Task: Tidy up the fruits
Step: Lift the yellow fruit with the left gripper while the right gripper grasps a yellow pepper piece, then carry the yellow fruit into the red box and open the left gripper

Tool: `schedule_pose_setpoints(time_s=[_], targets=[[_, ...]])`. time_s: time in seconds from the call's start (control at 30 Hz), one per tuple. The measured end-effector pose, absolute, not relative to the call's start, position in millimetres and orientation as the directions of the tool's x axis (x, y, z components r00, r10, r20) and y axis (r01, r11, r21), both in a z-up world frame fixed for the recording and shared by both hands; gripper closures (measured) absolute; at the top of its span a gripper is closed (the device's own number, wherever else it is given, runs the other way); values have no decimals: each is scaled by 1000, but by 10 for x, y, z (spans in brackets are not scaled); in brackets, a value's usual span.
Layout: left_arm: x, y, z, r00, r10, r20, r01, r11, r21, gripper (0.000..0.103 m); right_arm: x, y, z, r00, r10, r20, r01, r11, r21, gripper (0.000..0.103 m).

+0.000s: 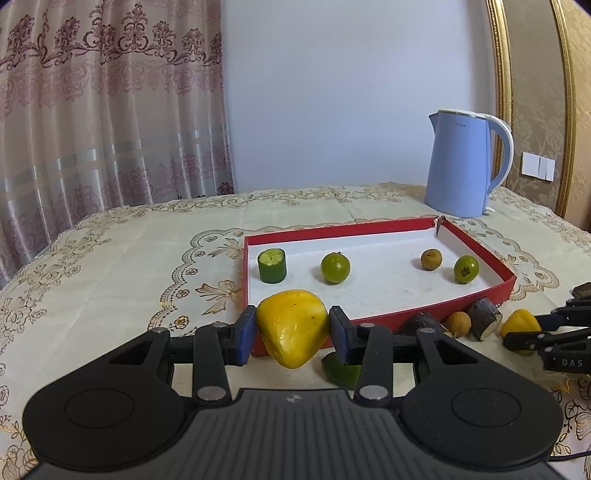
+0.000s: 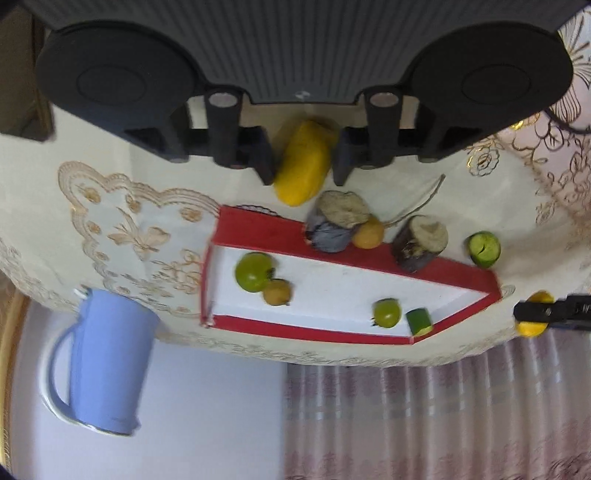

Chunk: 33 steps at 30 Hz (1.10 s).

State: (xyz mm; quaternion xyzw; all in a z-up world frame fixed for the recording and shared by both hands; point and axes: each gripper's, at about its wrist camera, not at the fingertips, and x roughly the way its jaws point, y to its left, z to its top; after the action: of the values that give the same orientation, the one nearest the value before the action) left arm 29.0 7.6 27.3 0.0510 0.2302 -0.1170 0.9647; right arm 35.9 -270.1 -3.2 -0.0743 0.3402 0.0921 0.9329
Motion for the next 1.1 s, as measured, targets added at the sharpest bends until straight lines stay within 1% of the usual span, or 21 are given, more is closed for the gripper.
schedule_pose_setpoints(time_s=[0.13, 0.37, 0.5, 0.9, 1.1], targets=[[296, 46, 237, 864, -201, -462, 250, 967, 48, 62, 203, -2668, 11, 792, 56, -607, -161, 980, -119, 77], [358, 55, 243, 858, -215, -467, 253, 967, 19, 62, -107, -2711, 174, 861, 98, -500, -111, 994, 4, 77], [363, 0, 280, 865, -210, -455, 257, 966, 42, 62, -155, -2702, 250, 881, 114, -459, -110, 993, 34, 77], [808, -552, 316, 865, -180, -469, 270, 953, 133, 62, -229, -2603, 253, 884, 149, -444, -144, 988, 46, 77], [1136, -852, 261, 845, -168, -507, 273, 952, 139, 62, -258, -2574, 251, 881, 153, -447, -149, 988, 44, 77]])
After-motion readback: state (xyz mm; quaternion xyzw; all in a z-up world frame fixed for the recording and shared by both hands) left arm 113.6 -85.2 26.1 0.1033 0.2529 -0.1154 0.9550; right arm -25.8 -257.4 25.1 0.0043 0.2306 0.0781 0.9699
